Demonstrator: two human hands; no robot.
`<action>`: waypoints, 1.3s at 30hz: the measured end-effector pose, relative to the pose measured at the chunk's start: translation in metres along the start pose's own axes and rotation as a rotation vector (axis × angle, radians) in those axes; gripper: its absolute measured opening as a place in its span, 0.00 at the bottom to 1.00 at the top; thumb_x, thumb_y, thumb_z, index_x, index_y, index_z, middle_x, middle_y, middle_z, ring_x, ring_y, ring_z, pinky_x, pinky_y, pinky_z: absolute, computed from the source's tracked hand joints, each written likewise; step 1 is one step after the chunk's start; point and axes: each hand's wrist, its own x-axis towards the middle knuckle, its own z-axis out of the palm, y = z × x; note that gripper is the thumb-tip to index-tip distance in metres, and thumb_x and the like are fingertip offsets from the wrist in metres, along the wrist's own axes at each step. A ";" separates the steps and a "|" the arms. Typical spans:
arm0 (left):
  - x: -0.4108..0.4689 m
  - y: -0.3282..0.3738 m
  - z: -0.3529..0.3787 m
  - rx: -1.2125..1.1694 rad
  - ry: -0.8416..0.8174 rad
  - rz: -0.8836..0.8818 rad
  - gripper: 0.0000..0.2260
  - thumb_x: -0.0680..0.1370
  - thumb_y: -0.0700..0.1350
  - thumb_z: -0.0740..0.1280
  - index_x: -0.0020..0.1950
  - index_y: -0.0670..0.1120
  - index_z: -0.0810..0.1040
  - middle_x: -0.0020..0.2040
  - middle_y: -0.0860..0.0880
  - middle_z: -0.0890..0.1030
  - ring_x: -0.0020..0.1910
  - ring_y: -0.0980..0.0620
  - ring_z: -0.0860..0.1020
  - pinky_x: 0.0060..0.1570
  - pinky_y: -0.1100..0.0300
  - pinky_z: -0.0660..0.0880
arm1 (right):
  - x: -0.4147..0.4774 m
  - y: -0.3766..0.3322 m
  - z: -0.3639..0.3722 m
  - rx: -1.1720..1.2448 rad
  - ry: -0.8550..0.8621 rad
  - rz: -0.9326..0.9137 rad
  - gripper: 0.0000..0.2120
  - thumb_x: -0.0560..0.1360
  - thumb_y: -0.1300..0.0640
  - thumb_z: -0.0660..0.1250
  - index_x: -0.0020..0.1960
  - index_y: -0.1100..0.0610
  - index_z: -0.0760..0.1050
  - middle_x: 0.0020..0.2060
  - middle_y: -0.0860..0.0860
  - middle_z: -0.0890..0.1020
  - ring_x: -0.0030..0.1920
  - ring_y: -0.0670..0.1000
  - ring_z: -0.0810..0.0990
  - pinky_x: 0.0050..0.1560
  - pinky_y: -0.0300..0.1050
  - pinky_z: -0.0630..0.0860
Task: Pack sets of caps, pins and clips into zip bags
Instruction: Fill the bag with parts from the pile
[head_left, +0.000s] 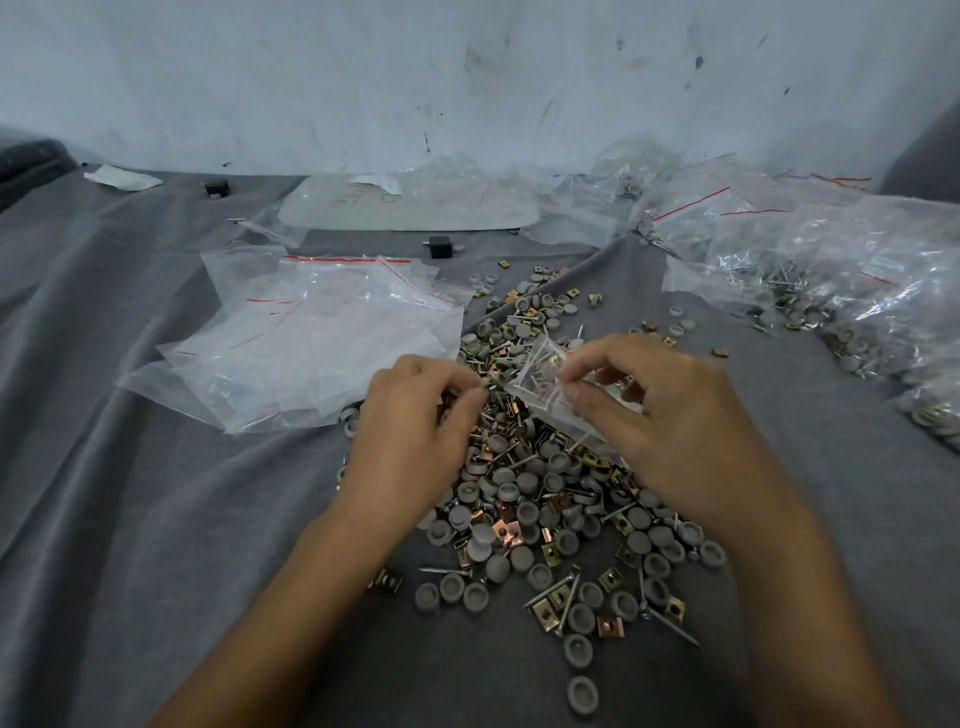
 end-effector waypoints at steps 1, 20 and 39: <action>0.000 0.001 -0.004 -0.040 0.048 0.021 0.05 0.82 0.49 0.67 0.55 0.53 0.81 0.50 0.56 0.78 0.53 0.52 0.75 0.54 0.53 0.71 | 0.000 0.000 0.000 0.002 -0.001 0.003 0.02 0.78 0.50 0.70 0.50 0.43 0.80 0.49 0.37 0.82 0.53 0.40 0.78 0.51 0.42 0.74; -0.003 -0.004 0.003 0.181 -0.115 0.081 0.07 0.81 0.54 0.66 0.54 0.54 0.82 0.48 0.56 0.77 0.53 0.53 0.71 0.56 0.54 0.69 | 0.002 0.000 0.000 -0.005 0.056 -0.009 0.03 0.78 0.52 0.71 0.50 0.45 0.82 0.48 0.40 0.82 0.53 0.42 0.79 0.51 0.42 0.75; 0.005 -0.003 -0.013 0.036 0.178 -0.046 0.05 0.78 0.53 0.67 0.47 0.55 0.82 0.48 0.54 0.77 0.52 0.52 0.72 0.47 0.59 0.64 | 0.001 0.000 -0.001 -0.001 0.011 -0.001 0.03 0.78 0.51 0.70 0.50 0.44 0.81 0.50 0.38 0.82 0.55 0.42 0.78 0.54 0.46 0.75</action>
